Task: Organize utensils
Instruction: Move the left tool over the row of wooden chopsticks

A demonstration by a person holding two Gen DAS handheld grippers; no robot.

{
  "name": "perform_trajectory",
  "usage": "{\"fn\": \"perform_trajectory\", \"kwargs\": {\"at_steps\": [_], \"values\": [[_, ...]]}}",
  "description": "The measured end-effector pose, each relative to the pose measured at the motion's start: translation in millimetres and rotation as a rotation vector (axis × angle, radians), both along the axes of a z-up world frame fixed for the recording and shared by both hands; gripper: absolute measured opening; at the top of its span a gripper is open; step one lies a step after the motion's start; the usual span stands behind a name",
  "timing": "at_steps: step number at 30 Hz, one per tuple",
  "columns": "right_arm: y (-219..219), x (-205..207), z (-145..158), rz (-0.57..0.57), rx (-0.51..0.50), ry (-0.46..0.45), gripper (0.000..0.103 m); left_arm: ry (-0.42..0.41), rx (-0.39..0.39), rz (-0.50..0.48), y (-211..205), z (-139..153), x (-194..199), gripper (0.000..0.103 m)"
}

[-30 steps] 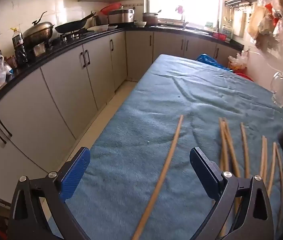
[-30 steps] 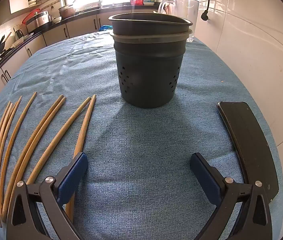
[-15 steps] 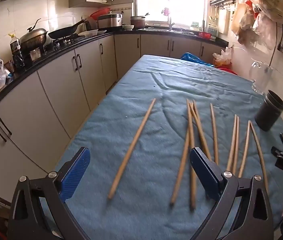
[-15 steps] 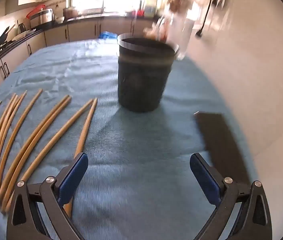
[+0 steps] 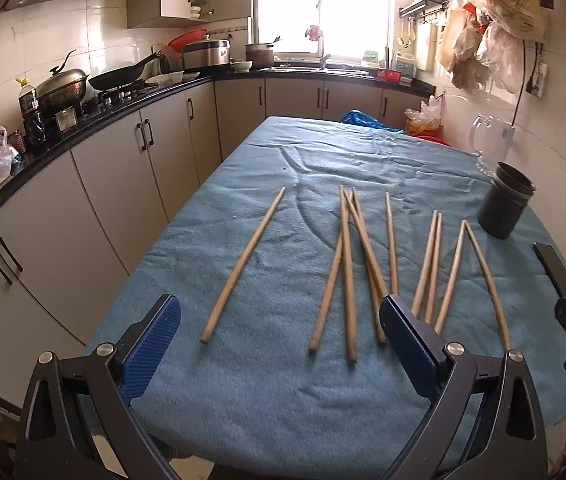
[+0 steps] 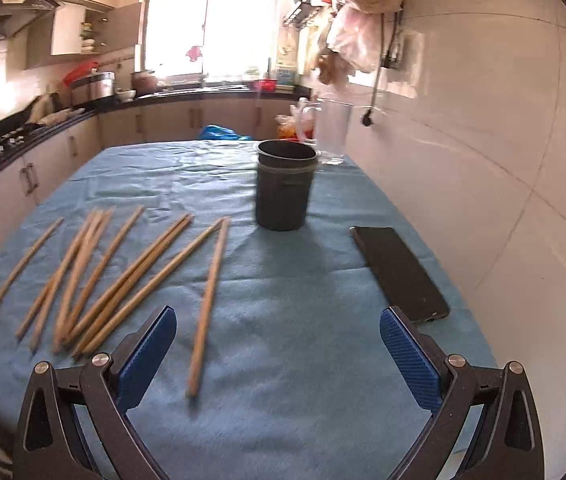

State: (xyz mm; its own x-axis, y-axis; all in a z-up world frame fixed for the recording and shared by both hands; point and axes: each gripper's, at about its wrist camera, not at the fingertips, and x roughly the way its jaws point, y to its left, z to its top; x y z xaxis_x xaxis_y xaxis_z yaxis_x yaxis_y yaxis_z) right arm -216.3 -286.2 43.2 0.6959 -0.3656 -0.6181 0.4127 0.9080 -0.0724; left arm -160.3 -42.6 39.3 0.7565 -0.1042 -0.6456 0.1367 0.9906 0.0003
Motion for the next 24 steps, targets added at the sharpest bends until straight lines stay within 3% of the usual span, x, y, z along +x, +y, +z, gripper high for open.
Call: {"fn": "perform_trajectory", "kwargs": {"at_steps": [7,24], "values": [[12.4,-17.1,7.8,0.015,-0.018,-0.03,0.102,-0.023,-0.008,-0.024,-1.6,2.9,-21.1,0.099],[17.2,-21.4,5.5,0.017,-0.032,-0.023,0.102,0.002,-0.017,-0.025,11.3,-3.3,-27.2,0.099]]}}
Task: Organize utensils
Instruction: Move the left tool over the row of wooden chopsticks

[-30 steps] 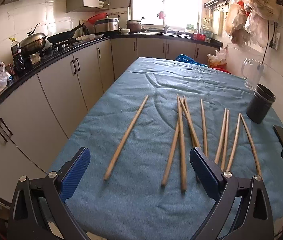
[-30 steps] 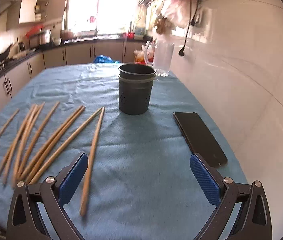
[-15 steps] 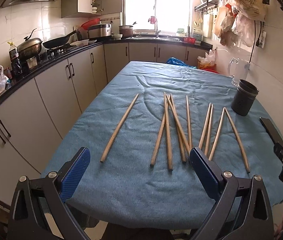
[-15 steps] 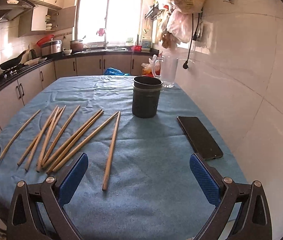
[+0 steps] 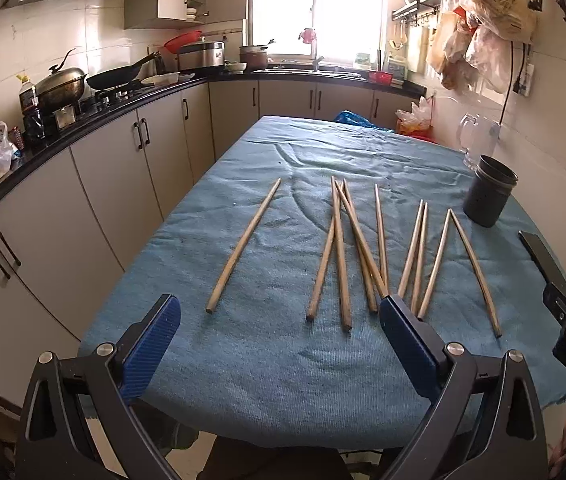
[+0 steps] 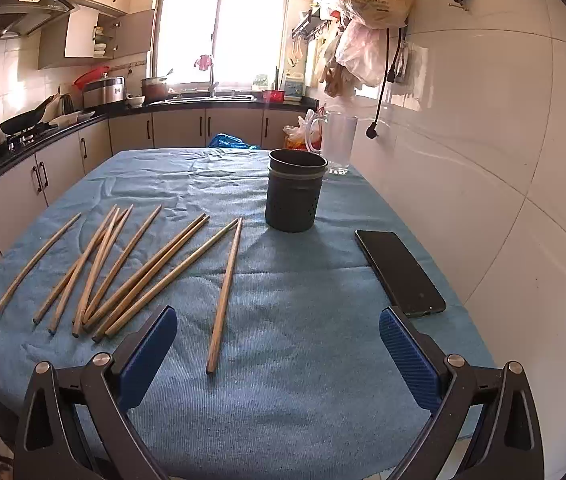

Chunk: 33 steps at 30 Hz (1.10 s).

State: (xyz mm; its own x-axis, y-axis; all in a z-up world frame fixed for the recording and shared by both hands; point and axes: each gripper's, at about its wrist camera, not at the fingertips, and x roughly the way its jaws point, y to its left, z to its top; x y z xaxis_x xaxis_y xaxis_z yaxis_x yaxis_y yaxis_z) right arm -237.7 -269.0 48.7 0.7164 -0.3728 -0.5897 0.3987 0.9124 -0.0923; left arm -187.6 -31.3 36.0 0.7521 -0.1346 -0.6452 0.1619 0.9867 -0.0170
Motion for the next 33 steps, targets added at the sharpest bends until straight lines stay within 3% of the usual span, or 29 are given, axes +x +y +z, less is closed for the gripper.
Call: {"fn": "perform_trajectory", "kwargs": {"at_steps": [21,33], "values": [[2.0,2.7,-3.3,0.025,0.008,0.017,0.102,0.004,-0.063,-0.057,7.3,-0.9,-14.3,0.099],[1.5,7.8,-8.8,0.059,0.053,0.036,0.092,0.06,-0.075,-0.067,10.0,-6.8,-2.8,0.099]]}}
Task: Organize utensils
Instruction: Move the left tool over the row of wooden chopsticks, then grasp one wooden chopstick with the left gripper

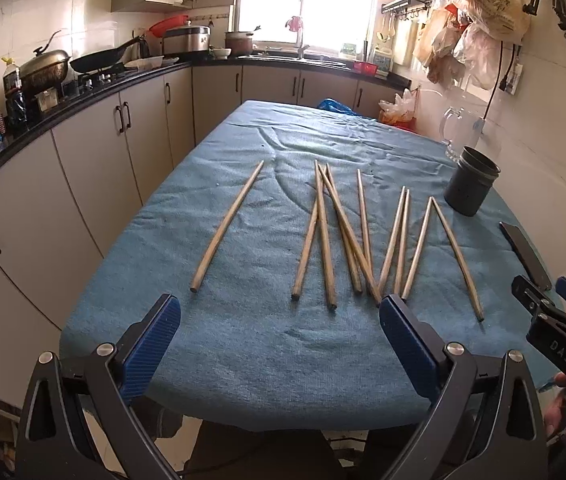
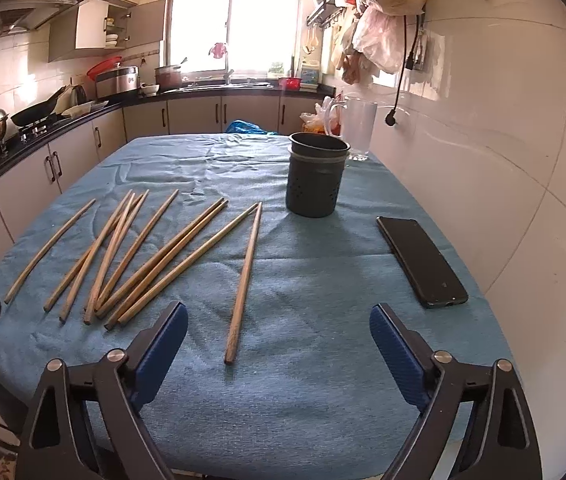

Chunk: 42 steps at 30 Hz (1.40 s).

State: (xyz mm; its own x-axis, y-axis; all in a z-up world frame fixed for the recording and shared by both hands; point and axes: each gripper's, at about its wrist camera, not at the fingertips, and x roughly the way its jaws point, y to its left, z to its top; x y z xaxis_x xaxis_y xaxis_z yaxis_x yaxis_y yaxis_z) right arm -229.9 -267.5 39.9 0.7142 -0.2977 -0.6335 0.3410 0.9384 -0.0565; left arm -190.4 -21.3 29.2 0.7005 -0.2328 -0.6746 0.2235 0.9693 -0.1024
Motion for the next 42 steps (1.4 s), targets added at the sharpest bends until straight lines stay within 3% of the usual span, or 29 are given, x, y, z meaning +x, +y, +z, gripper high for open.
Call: {"fn": "perform_trajectory", "kwargs": {"at_steps": [3,9,14,18,20,21,23,25,28,31,36,42], "values": [[0.0,2.1,-2.0,0.018,0.015,0.008,0.089,0.004,-0.02,-0.013,1.2,-1.2,0.9,0.099],[-1.4,9.1,-5.3,0.082,0.08,0.038,0.074,0.026,-0.018,-0.043,2.3,-0.4,9.2,0.099],[-12.8,29.9,4.9,0.192,0.168,0.091,0.063,0.079,-0.014,-0.12,10.7,19.0,48.9,0.098],[-30.1,67.0,10.8,0.227,0.261,0.149,0.051,0.155,-0.027,-0.134,19.7,28.9,96.7,0.082],[-37.9,87.9,8.5,0.225,0.305,0.174,0.045,0.214,-0.025,-0.152,17.3,26.8,125.2,0.078],[-42.5,99.0,5.9,0.217,0.332,0.192,0.04,0.237,-0.027,-0.151,17.6,24.6,137.6,0.071],[-51.2,119.7,-1.4,0.205,0.379,0.23,0.039,0.303,-0.013,-0.151,14.4,16.3,165.8,0.064],[-57.0,134.6,-9.1,0.178,0.389,0.258,0.03,0.356,-0.008,-0.145,11.0,5.5,189.1,0.041],[-63.5,154.7,-19.9,0.139,0.371,0.294,0.029,0.44,-0.001,-0.141,5.8,-13.4,224.3,0.04],[-70.2,165.4,-25.6,0.119,0.37,0.313,0.029,0.476,0.036,-0.183,-5.7,-27.0,245.7,0.04],[-76.7,177.9,-29.4,0.096,0.351,0.329,0.029,0.491,0.106,-0.168,-16.1,-42.6,265.9,0.039],[-81.0,188.7,-37.6,0.088,0.341,0.36,0.029,0.497,0.13,-0.179,-28.0,-49.4,279.9,0.011]]}}
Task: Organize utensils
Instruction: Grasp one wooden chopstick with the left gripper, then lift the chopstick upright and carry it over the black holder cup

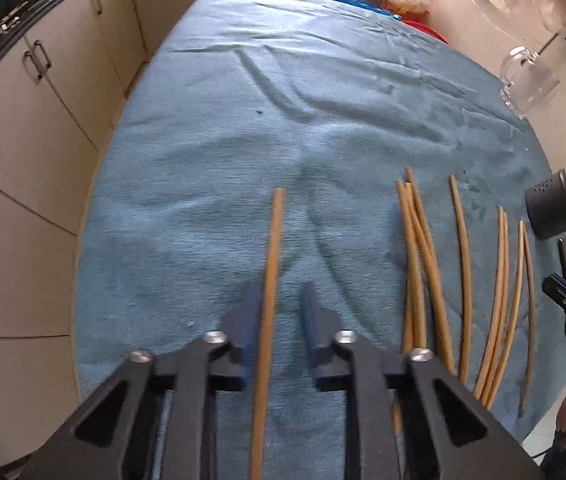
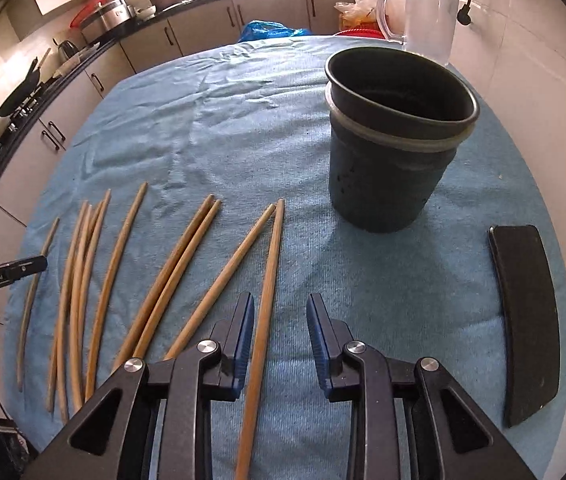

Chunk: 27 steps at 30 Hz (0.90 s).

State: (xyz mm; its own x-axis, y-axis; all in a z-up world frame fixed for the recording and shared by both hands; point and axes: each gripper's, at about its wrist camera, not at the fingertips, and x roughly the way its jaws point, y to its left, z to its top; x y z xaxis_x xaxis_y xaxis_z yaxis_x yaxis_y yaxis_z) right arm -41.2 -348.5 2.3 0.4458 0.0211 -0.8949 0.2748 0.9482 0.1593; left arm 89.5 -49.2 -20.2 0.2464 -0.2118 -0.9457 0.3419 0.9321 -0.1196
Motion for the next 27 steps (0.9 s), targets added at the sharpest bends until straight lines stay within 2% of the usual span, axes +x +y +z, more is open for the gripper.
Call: {"fn": "perform_trajectory", "kwargs": {"at_steps": [9,11,15,18,22,27], "values": [[3.6,15.4,-12.9,0.004,-0.016,0.046,0.029,-0.014,0.033,-0.052,-19.5,0.2,-15.6,0.007],[5.2,18.2,-14.9,0.006,-0.022,0.051,0.026,-0.007,0.025,-0.048,-20.1,-0.2,-12.5,0.007],[10.4,24.1,-19.2,0.015,-0.032,0.066,0.011,-0.009,0.02,-0.046,-19.7,0.8,-10.1,0.007],[13.8,26.3,-18.8,0.024,-0.031,0.061,0.008,-0.019,-0.002,-0.039,-17.1,3.2,-11.1,0.006],[18.2,20.3,-8.8,0.03,-0.015,0.015,0.008,-0.07,-0.057,-0.03,-7.8,23.2,-21.8,0.006],[26.1,-0.1,26.6,0.047,-0.006,-0.136,0.008,-0.172,-0.135,-0.026,-4.2,66.3,-45.8,0.006]]}}
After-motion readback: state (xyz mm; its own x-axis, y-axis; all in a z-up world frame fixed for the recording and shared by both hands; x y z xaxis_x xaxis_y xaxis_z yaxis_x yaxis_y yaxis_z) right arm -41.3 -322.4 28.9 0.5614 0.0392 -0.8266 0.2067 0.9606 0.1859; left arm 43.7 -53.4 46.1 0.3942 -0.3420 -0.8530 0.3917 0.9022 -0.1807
